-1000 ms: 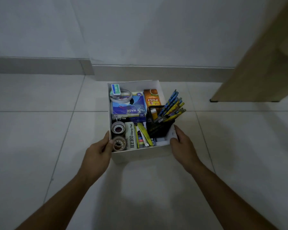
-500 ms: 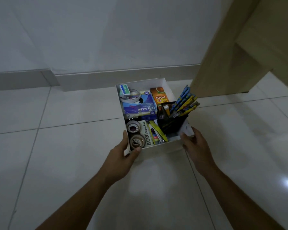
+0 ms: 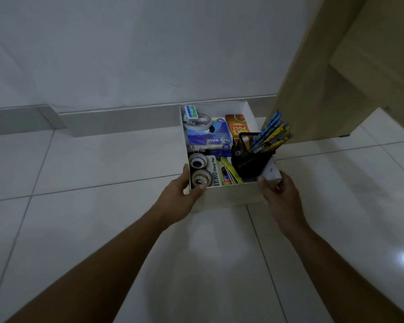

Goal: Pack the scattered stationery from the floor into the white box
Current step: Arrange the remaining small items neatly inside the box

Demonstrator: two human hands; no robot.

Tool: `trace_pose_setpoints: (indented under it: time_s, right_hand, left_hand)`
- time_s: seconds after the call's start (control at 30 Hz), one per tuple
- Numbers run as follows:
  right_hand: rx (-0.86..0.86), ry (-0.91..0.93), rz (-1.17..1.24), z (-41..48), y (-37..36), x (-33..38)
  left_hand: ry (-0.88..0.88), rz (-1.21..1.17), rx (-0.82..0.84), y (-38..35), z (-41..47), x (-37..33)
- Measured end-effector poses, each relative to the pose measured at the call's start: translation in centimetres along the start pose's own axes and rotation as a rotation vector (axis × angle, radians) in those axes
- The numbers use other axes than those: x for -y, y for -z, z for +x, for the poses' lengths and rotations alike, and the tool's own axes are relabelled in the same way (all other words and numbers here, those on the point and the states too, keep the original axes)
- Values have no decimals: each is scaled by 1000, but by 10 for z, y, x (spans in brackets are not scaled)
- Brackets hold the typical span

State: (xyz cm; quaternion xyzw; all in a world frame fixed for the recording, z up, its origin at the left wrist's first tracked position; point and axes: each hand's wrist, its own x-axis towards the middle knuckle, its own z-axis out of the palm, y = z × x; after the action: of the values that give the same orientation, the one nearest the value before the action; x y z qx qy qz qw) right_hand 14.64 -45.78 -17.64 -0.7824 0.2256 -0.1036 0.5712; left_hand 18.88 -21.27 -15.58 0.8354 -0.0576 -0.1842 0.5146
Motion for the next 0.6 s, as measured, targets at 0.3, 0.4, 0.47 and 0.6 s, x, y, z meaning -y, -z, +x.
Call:
trace_pose_setpoints:
  time_s: [0.3,0.4,0.47,0.6]
  right_hand:
    - [-101,-22,-58,58,-6,-5]
    - [-102,-39,-84,70,-11,-4]
    - [-106,-58,-73,75,-14,-3]
    - [-93,-64,-84,80,-14,-1]
  left_hand:
    - [-4,-49,-2,-13,45,-16]
    - [-6,-4,-13,-13,56,-21]
    - [3,51,-8,-10,61,-25]
    - [15,186,21,-4,67,-30]
